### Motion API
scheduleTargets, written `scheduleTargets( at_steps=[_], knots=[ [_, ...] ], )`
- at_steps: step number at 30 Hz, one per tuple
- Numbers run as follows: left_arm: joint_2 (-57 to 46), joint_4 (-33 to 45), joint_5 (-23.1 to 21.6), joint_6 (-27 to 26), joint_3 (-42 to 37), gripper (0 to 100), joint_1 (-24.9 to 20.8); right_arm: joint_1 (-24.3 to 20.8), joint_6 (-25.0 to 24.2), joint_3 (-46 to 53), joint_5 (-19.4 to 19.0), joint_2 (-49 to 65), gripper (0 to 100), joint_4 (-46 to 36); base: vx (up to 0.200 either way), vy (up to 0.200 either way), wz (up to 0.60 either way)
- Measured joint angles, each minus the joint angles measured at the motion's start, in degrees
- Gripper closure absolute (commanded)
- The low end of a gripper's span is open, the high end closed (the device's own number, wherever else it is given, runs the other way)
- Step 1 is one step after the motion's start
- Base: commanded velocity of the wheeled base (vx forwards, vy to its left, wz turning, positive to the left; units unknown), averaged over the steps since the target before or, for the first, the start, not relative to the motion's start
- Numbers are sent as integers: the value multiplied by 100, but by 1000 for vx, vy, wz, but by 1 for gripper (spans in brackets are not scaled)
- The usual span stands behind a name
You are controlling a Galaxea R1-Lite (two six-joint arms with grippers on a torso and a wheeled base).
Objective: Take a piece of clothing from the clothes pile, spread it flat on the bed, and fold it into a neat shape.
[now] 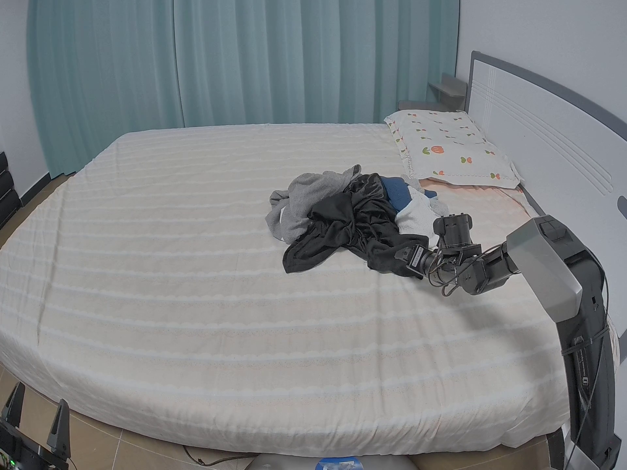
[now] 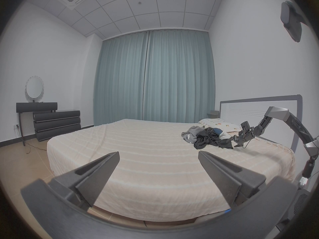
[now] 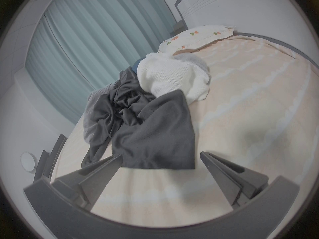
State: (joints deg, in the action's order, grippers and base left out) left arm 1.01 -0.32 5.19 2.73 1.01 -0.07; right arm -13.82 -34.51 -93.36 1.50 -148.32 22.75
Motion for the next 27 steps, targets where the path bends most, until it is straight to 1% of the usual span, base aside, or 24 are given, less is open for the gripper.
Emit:
scheduleTargets(
  at_steps=[8, 10, 12, 13, 16, 19, 23, 27],
  knots=[
    [0, -1, 0, -2, 0, 0, -2, 99, 5, -226, 5, -240, 0, 12, 0, 0, 0],
    [0, -1, 0, -2, 0, 0, -4, 99, -40, -350, 2, -352, 0, 35, 0, 0, 0],
    [2, 0, 0, -2, 0, 0, -4, 88, -187, -534, -2, -471, 0, 45, 0, 0, 0],
    [0, 0, 2, -5, 0, 0, -4, 84, -277, -628, 0, -529, 100, 51, 0, 0, 0],
    [0, -1, 2, -9, 0, 0, -2, 57, -486, -916, 2, -694, 100, 65, 0, 0, 0],
    [0, -1, 0, -11, 0, 0, -2, 55, -572, -1083, 6, -811, 100, 73, 0, 0, 0],
    [0, -1, 0, -13, 0, 0, -2, 57, -607, -1114, 82, -829, 100, 76, 0, 0, 0],
    [2, 0, 0, -13, 0, 0, -2, 57, -844, -997, 118, -733, 100, 79, 0, 0, 0]
  ],
)
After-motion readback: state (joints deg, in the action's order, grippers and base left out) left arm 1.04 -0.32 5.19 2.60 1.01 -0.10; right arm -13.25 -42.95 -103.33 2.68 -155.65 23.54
